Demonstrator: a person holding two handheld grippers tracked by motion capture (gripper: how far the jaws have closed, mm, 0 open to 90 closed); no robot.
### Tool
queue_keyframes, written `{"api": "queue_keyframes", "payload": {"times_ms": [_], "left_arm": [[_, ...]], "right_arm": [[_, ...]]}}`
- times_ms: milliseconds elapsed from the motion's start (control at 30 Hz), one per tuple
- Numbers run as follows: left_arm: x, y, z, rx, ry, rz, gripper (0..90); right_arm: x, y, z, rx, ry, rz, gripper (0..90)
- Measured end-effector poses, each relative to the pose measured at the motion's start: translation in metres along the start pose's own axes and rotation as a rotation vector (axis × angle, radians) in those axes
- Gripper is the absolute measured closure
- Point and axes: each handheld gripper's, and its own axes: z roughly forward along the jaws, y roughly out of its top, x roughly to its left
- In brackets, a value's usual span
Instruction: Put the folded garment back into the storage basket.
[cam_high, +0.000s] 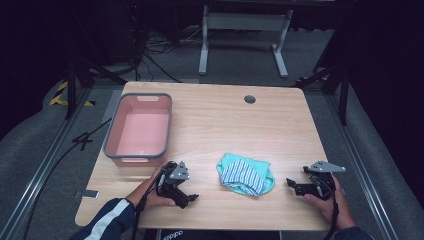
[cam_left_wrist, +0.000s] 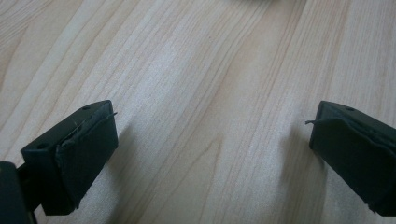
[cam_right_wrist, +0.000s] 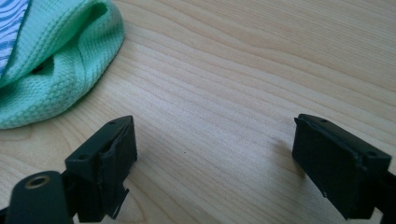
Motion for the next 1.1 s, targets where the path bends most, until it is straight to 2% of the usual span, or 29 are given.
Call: {"api": "queue_keyframes", "payload": {"times_ms": [433, 500, 567, 600, 633, 700, 733, 767, 833, 900, 967, 1033, 1100], "left_arm": [[0.000, 0.000, -0.001, 0.000, 0.003, -0.005, 1.8], [0.002, 0.001, -0.002, 0.003, 0.016, -0.016, 5.6], [0.004, 0.005, -0.004, 0.002, 0.050, -0.059, 16.7], [0.006, 0.006, -0.004, 0.000, 0.044, -0.067, 19.3], [0.009, 0.008, -0.004, -0.010, 0.026, -0.094, 18.0], [0.011, 0.010, -0.004, -0.025, 0.024, -0.102, 21.3], [0.012, 0.015, -0.005, -0.030, 0.036, -0.097, 21.3], [0.013, 0.019, -0.004, -0.040, 0.041, -0.097, 21.3], [0.015, 0.029, -0.003, -0.057, 0.050, -0.100, 22.6], [0.016, 0.040, 0.001, -0.052, 0.081, -0.100, 24.1], [0.019, 0.052, 0.006, -0.064, 0.091, -0.090, 24.2], [0.023, 0.062, 0.011, -0.066, 0.087, -0.096, 25.2], [0.026, 0.074, 0.019, -0.071, 0.101, -0.090, 26.3]], "right_arm": [[0.000, 0.000, 0.000, 0.000, 0.000, 0.001, 13.7], [0.000, 0.000, 0.000, 0.003, -0.008, 0.002, 12.0], [-0.001, 0.001, 0.000, 0.010, -0.025, 0.017, 10.9], [-0.001, 0.001, 0.000, 0.015, -0.030, 0.019, 11.4], [0.000, 0.001, -0.001, 0.019, -0.030, 0.022, 12.9], [0.003, 0.003, -0.002, 0.022, -0.021, 0.017, 19.4], [0.003, 0.003, -0.002, 0.022, -0.021, 0.017, 19.4], [0.005, 0.005, -0.002, 0.023, -0.001, 0.016, 18.2], [0.010, 0.009, -0.003, 0.014, 0.020, 0.016, 22.9], [0.017, 0.014, -0.004, 0.005, 0.030, 0.019, 27.4], [0.026, 0.019, -0.003, 0.010, 0.020, 0.029, 34.9], [0.032, 0.025, -0.001, -0.002, 0.021, 0.023, 36.4], [0.039, 0.030, -0.001, -0.019, 0.049, 0.023, 37.6]]}}
